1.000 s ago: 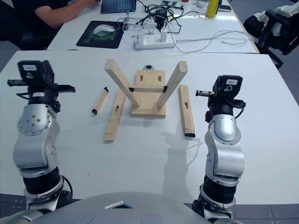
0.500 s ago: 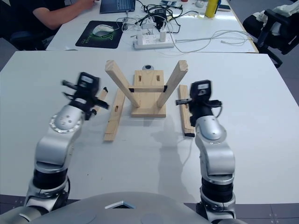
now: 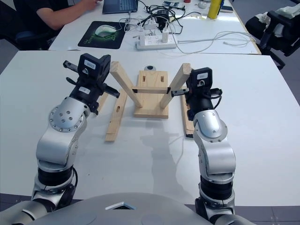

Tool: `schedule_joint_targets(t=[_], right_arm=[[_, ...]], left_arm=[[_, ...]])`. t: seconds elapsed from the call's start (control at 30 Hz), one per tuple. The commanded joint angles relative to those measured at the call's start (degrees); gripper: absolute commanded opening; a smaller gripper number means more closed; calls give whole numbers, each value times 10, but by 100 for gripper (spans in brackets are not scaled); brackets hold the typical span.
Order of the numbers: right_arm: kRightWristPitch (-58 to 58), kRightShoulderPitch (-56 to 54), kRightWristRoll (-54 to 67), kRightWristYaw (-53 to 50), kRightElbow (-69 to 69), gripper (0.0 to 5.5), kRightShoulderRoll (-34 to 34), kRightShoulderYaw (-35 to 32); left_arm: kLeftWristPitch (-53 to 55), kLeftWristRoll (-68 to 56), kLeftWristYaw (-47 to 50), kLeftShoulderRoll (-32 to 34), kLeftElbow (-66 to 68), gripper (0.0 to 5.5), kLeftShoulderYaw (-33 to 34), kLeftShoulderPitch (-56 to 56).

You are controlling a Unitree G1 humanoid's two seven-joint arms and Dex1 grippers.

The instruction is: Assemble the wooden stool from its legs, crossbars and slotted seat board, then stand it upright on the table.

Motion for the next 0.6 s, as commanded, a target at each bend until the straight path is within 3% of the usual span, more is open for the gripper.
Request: schedule_joint_targets(t=[0.03, 0.2, 0.33, 0.4, 0.5, 0.6], right_arm=[[-21, -3, 11, -8, 9, 0, 13, -52], [-17, 10, -7, -51, 16, 0, 15, -146], [-4, 3, -3, -59, -4, 0, 23, -163], [-3, -18, 23, -23, -22, 0, 25, -101], [33, -37, 70, 69, -45, 0, 4, 98], [62, -26, 62, 79, -32, 0, -20, 120]], left_arm=[[-11, 6, 11, 1, 27, 2, 53, 10], [-30, 39, 56, 24, 23, 2, 166, 39], [-30, 45, 59, 17, 19, 2, 174, 57], [-41, 12, 21, -3, 27, 2, 120, 45], [-40, -8, -74, -6, 28, 2, -61, 8], [-16, 2, -97, -7, 27, 2, -126, -13]])
